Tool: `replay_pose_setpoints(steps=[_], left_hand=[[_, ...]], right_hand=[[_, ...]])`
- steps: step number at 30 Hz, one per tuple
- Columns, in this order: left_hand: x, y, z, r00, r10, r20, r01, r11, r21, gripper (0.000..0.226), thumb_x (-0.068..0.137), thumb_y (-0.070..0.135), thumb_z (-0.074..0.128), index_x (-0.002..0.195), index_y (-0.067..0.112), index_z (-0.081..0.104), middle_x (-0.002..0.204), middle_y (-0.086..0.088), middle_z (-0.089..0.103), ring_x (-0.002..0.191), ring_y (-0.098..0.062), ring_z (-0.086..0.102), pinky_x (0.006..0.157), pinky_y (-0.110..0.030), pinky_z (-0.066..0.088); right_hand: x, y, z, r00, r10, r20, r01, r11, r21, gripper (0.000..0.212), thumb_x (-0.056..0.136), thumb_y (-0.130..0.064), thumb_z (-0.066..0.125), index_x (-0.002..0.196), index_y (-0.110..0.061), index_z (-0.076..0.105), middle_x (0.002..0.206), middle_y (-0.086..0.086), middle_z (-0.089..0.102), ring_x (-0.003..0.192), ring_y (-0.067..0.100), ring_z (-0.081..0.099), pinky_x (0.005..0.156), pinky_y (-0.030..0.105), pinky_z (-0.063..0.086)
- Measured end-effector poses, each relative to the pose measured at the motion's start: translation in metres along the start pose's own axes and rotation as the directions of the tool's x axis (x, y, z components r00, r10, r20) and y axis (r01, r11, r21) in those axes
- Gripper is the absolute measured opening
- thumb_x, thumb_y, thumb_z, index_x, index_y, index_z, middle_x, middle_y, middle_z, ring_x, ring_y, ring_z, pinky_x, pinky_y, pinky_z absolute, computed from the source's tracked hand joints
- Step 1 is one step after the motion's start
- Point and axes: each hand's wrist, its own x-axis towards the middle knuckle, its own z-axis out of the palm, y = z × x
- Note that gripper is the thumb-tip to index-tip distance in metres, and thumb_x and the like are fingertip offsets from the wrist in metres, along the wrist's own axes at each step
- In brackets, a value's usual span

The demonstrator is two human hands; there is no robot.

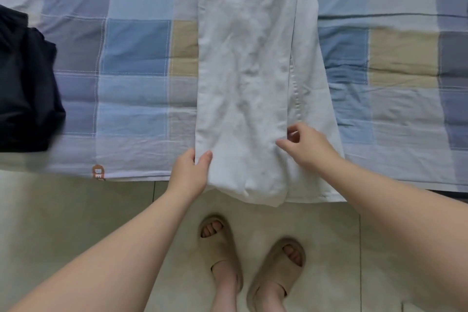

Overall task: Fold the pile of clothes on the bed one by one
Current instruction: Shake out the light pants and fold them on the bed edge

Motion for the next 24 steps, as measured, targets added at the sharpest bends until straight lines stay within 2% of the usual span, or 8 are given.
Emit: replay_pose_setpoints(steps=[3, 6, 10, 14, 17, 19, 21, 24], left_hand=[[-0.003, -0.002, 0.003, 1.0, -0.024, -0.007, 0.024, 0.999, -0.035, 0.026, 0.102, 0.033, 0.055, 0.105, 0.011, 0.068, 0.095, 0.0, 0.071, 0.094, -0.023, 0.067, 0.075, -0.032, 0.045], [-0.009, 0.001, 0.001, 0.999, -0.039, 0.002, 0.04, 0.996, -0.083, 0.031, 0.102, 0.039, 0.054, 0.097, 0.012, 0.068, 0.092, -0.003, 0.072, 0.089, -0.021, 0.067, 0.081, -0.038, 0.051], [-0.04, 0.019, -0.002, 0.997, -0.023, -0.074, 0.019, 0.998, -0.053, 0.041, 0.104, 0.042, 0.049, 0.088, 0.005, 0.059, 0.08, -0.008, 0.064, 0.077, -0.024, 0.06, 0.063, -0.032, 0.041], [-0.082, 0.047, 0.022, 0.997, 0.039, -0.059, -0.044, 0.995, -0.088, 0.037, 0.104, 0.041, 0.048, 0.091, 0.007, 0.057, 0.081, -0.002, 0.064, 0.079, -0.024, 0.058, 0.072, -0.039, 0.043], [-0.09, 0.051, 0.053, 0.998, 0.055, -0.038, -0.058, 0.996, -0.07, 0.037, 0.103, 0.038, 0.05, 0.083, 0.007, 0.048, 0.073, -0.003, 0.056, 0.081, -0.033, 0.055, 0.068, -0.04, 0.035], [-0.083, 0.046, 0.07, 0.999, 0.021, -0.025, -0.022, 0.999, -0.023, 0.032, 0.103, 0.037, 0.051, 0.086, 0.01, 0.047, 0.082, -0.007, 0.06, 0.089, -0.036, 0.057, 0.068, -0.039, 0.033], [-0.077, 0.032, 0.087, 0.996, -0.062, 0.058, 0.061, 0.998, 0.018, 0.027, 0.098, 0.038, 0.06, 0.102, 0.012, 0.054, 0.1, -0.002, 0.066, 0.098, -0.026, 0.061, 0.076, -0.033, 0.039], [-0.08, 0.008, 0.101, 0.952, -0.157, 0.263, 0.178, 0.982, -0.06, 0.049, 0.07, 0.042, 0.079, 0.112, 0.021, 0.065, 0.107, 0.01, 0.073, 0.099, -0.012, 0.069, 0.094, -0.038, 0.054]], right_hand=[[0.004, -0.018, 0.007, 0.995, 0.039, 0.091, -0.061, 0.967, 0.249, 0.038, 0.088, -0.041, 0.073, 0.113, -0.016, 0.06, 0.107, 0.004, 0.068, 0.086, 0.022, 0.065, 0.068, 0.031, 0.049], [0.002, -0.03, 0.012, 0.995, 0.058, 0.078, -0.086, 0.895, 0.439, 0.028, 0.093, -0.027, 0.07, 0.117, -0.016, 0.062, 0.117, 0.006, 0.068, 0.09, 0.019, 0.064, 0.071, 0.028, 0.048], [-0.023, -0.035, -0.009, 0.998, 0.04, -0.049, -0.013, 0.888, 0.46, 0.019, 0.098, -0.027, 0.061, 0.115, -0.019, 0.065, 0.108, 0.0, 0.071, 0.097, 0.02, 0.065, 0.088, 0.035, 0.053], [-0.058, -0.021, -0.059, 0.968, -0.07, -0.242, 0.151, 0.93, 0.336, 0.007, 0.1, -0.024, 0.057, 0.099, -0.02, 0.062, 0.087, -0.011, 0.064, 0.078, 0.005, 0.058, 0.062, 0.019, 0.041], [-0.058, 0.013, -0.073, 0.953, -0.059, -0.298, 0.151, 0.944, 0.295, 0.011, 0.1, -0.026, 0.057, 0.095, -0.017, 0.059, 0.085, -0.003, 0.066, 0.077, 0.016, 0.061, 0.061, 0.028, 0.041], [-0.046, 0.041, -0.066, 0.974, 0.063, -0.216, 0.016, 0.938, 0.345, 0.015, 0.099, -0.032, 0.059, 0.101, -0.018, 0.057, 0.09, 0.004, 0.067, 0.078, 0.021, 0.062, 0.061, 0.031, 0.041], [-0.037, 0.068, -0.054, 0.987, 0.157, 0.018, -0.151, 0.898, 0.414, 0.03, 0.094, -0.04, 0.067, 0.109, -0.015, 0.059, 0.093, 0.006, 0.066, 0.074, 0.02, 0.06, 0.062, 0.031, 0.042], [-0.037, 0.102, -0.042, 0.924, 0.147, 0.353, -0.272, 0.901, 0.338, 0.035, 0.084, -0.034, 0.079, 0.11, -0.014, 0.069, 0.096, 0.004, 0.074, 0.077, 0.02, 0.069, 0.063, 0.031, 0.052]])
